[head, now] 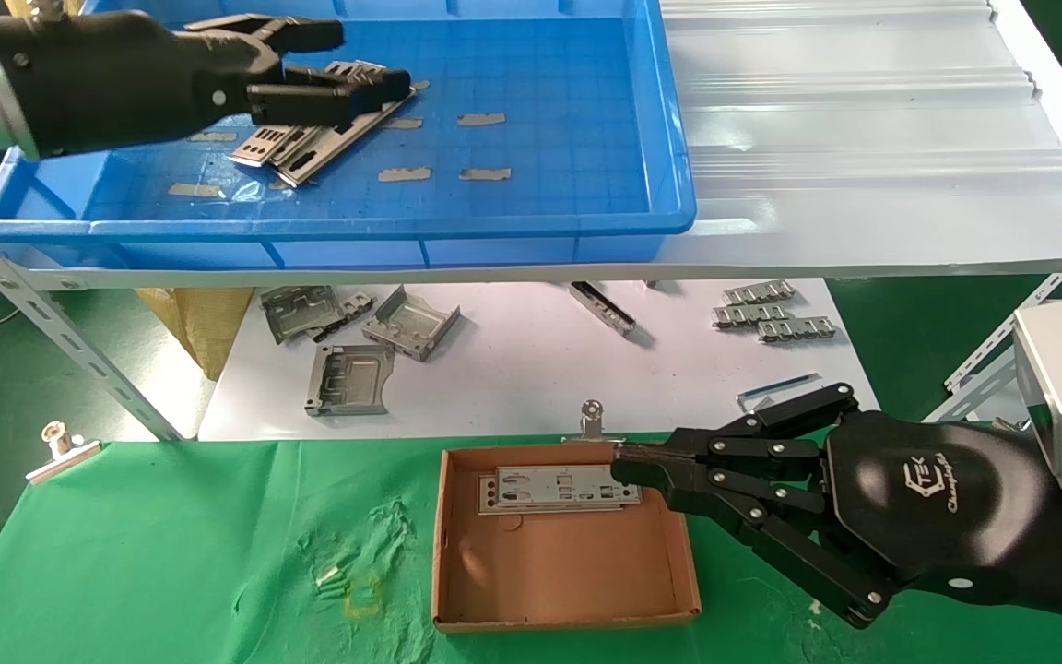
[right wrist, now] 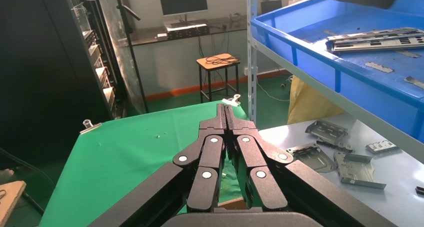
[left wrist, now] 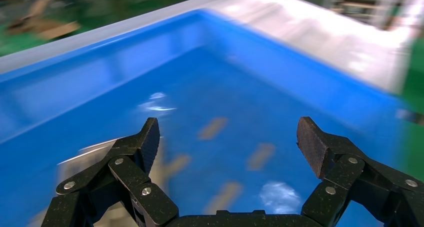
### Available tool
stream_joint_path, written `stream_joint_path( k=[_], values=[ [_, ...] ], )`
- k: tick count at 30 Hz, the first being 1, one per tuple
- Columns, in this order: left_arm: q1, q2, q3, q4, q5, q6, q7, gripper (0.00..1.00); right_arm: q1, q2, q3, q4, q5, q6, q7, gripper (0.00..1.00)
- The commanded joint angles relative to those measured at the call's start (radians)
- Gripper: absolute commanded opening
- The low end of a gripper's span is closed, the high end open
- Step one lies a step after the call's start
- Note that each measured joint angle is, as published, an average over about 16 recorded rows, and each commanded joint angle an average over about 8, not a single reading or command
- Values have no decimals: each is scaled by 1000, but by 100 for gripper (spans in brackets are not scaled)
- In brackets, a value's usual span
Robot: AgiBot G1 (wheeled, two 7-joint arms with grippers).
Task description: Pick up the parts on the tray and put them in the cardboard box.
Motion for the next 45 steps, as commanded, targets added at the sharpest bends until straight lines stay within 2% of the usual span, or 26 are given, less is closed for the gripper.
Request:
stream_joint_path(
  k=[1,7,19,20,21,27,28,29,45],
  values=[
    [-42,34,12,96,31,-58,9,100,0,0,0,0,0,0,0,0],
    [-83,99,26,224,69,-202,37,100,0,0,0,0,0,0,0,0],
    [-104,134,30,341,77,-270,29,100,0,0,0,0,0,0,0,0],
    [-103,135,30,346,77,-273,27,96,0,0,0,0,0,0,0,0],
    [-101,136,30,351,77,-274,26,89,0,0,0,0,0,0,0,0],
    [-97,141,29,366,76,-276,22,14,0,0,0,0,0,0,0,0],
    [-96,141,28,367,74,-277,21,5,0,0,0,0,0,0,0,0],
    [-96,141,27,368,73,-278,21,0,0,0,0,0,0,0,0,0],
    [-88,158,24,381,68,-339,12,0,0,0,0,0,0,0,0,0]
  ],
)
